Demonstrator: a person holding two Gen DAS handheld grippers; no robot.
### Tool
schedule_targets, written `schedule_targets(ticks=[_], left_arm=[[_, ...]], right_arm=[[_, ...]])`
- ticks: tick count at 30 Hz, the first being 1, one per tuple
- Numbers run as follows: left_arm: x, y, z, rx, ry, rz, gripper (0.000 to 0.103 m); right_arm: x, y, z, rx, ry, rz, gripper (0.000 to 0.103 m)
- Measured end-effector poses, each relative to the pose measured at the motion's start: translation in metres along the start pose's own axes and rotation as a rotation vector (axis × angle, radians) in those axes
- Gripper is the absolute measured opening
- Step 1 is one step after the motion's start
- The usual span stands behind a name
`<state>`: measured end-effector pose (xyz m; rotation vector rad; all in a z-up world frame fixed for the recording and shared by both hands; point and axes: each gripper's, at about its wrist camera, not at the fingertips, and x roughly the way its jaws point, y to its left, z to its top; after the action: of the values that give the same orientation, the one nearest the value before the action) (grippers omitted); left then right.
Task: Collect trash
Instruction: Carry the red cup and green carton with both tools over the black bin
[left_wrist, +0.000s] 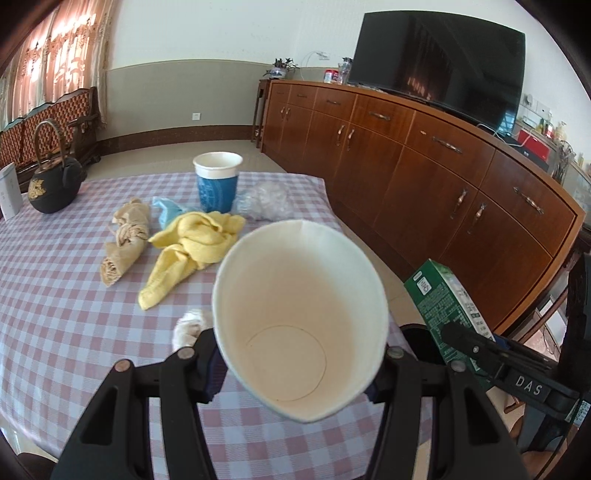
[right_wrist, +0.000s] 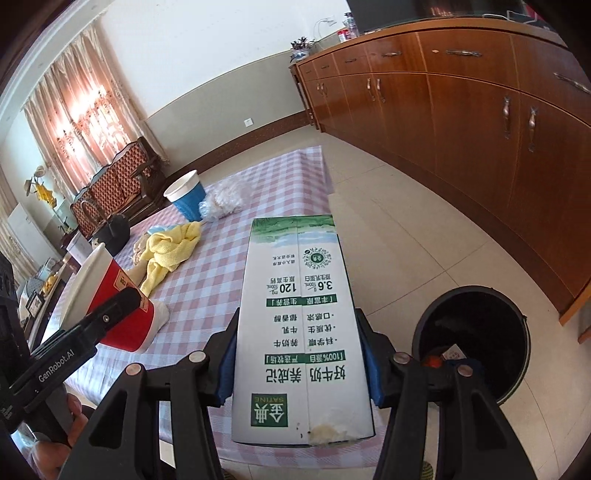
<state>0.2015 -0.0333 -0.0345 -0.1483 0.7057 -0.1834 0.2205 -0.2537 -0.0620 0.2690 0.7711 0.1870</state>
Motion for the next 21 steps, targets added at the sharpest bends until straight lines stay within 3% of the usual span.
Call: schedule_targets(ticks=[12,21], left_arm=[[0.032,-0.117,-0.014,0.134,0.095,-0.170,0.058],[0.073,-0.189,-0.035,0.197,0.193,-0.246,0.058]], right_arm=[[-0.051,-0.117,-0.017,0.174,-0.049,-0.156,0.056],[-0.060,-0.198,-0.031,0.281,-0.009,-0.245,0.056]])
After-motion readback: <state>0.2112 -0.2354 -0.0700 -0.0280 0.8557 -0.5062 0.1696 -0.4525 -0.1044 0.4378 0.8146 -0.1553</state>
